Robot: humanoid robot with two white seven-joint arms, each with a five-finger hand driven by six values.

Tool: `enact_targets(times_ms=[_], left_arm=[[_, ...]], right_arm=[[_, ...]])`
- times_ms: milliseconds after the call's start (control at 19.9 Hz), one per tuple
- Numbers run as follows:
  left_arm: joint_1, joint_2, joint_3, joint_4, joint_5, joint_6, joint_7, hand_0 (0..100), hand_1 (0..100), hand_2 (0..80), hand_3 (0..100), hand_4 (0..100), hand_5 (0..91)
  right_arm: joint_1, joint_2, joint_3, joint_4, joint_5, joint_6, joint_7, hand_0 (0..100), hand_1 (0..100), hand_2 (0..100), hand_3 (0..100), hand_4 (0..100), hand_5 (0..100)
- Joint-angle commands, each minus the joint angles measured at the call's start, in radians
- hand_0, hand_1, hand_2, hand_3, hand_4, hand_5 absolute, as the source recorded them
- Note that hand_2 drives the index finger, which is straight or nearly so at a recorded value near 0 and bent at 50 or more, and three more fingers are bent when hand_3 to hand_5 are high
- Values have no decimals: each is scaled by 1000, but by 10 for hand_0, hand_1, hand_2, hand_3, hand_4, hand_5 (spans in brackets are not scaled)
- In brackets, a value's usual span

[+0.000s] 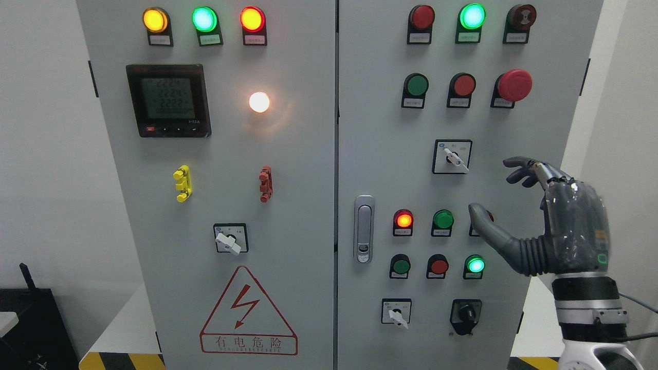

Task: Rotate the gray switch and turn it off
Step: 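Move the right hand toward the gray rotary switch below the red button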

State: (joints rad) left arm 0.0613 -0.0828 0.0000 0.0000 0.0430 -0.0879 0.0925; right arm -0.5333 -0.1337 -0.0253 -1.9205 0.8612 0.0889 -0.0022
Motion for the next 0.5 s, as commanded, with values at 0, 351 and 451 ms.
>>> enact_targets(times_ms=[0,351,451], left_arm=[[0,0,-2,14,0,0,0,120,389,0,0,0,0],[0,0,-2,14,0,0,1,120,389,0,0,0,0],[0,0,-2,14,0,0,0,120,389,0,0,0,0]], right_arm=[[-43,28,24,58,21,26,1,65,395,405,593,681,852],[-83,28,48,81,21,61,1,53,381,476,659,726,901],[-85,28,59,81,21,72,1,51,379,490,682,738,914]])
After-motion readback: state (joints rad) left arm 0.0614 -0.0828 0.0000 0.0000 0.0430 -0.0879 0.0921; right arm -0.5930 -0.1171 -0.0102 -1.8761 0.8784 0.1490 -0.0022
